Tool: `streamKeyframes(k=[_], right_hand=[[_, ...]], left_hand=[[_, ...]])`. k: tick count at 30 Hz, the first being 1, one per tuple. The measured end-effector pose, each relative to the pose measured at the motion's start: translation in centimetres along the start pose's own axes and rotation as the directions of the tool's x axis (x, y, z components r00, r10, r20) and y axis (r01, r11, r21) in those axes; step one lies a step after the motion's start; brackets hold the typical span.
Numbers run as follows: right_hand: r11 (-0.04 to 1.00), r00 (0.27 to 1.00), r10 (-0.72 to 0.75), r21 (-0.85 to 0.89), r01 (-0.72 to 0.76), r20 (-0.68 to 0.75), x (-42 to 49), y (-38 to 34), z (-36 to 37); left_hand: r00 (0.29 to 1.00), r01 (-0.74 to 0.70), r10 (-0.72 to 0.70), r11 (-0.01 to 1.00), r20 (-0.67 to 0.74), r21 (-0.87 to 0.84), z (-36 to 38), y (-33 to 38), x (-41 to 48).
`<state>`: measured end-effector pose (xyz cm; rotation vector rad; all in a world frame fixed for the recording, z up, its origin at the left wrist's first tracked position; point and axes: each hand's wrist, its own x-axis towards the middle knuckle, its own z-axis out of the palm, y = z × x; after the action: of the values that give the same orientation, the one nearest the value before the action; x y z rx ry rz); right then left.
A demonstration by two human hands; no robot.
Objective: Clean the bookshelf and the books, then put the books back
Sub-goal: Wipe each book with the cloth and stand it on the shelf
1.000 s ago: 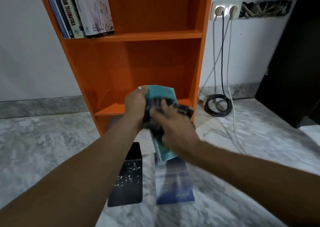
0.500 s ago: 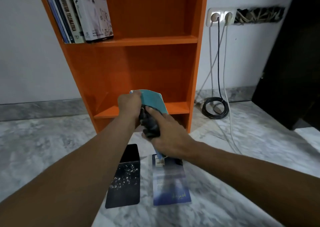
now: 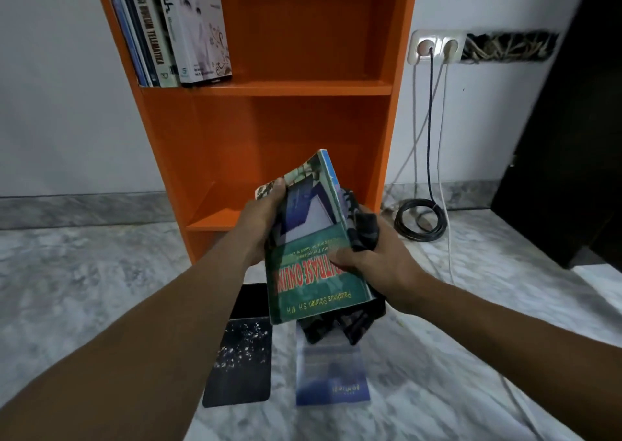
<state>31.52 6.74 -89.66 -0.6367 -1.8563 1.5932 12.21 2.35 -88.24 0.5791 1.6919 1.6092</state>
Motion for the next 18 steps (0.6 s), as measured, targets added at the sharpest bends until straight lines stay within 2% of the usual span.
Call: streamKeyframes(k=[2,5,7,9,11,13,15,16,17,18], right_hand=[[0.997,0.997,0.076,0.016,-0.076,-0.001,-0.4,0.5,-0.5],[0.978,0.984,0.093,-0.169,-0.119,-0.153,0.4,-0.2,-1.3],[0.952,0.947,-0.034,-0.3,-0.067,-0.32,2.5,-2.1,-2.5],[0.906,0.893,-0.217,-0.422,0.034,-0.394,4.8,-5.0,-3.6],[0.844,0.889,-0.344,-0.515,0.151,-0.303,5.6,-6.2,-3.1],[0.778,0.924,-0.354,-0.594,0.204,-0.147,4.3,-3.5,-2.1],[0.69,0.962,-0.273,-0.692,0.215,0.026,0.2,1.3,-1.7],[0.606,0.966,-0.196,-0.753,0.255,0.169,-2.1,3.6,-2.0],[0.499,0.942,-0.103,-0.803,0.326,0.318,-4.2,5.0,-2.5],[0.448,0.924,-0.015,-0.823,0.349,0.383,-5.4,5.4,-3.2]], left_hand=[[1.0,0.0,-0.002,0.996,-0.029,-0.094,-0.9,0.1,0.3],[0.997,-0.054,0.043,0.981,-0.058,-0.188,-0.9,0.3,0.4],[0.987,-0.12,0.102,0.982,-0.127,-0.144,-0.6,0.6,0.7],[0.977,-0.18,0.171,0.982,-0.127,-0.062,-0.4,0.7,0.9],[0.975,-0.215,0.209,0.973,-0.076,-0.082,0.2,1.1,0.6],[0.968,-0.235,0.226,0.969,-0.111,-0.074,0.6,1.2,0.7],[0.953,-0.268,0.258,0.962,-0.158,-0.044,-0.1,1.2,1.1],[0.947,-0.277,0.261,0.959,-0.187,-0.063,-0.9,1.1,1.4],[0.937,-0.286,0.26,0.955,-0.234,-0.083,-1.8,1.2,1.6],[0.928,-0.292,0.259,0.952,-0.269,-0.088,-2.8,1.4,1.9]])
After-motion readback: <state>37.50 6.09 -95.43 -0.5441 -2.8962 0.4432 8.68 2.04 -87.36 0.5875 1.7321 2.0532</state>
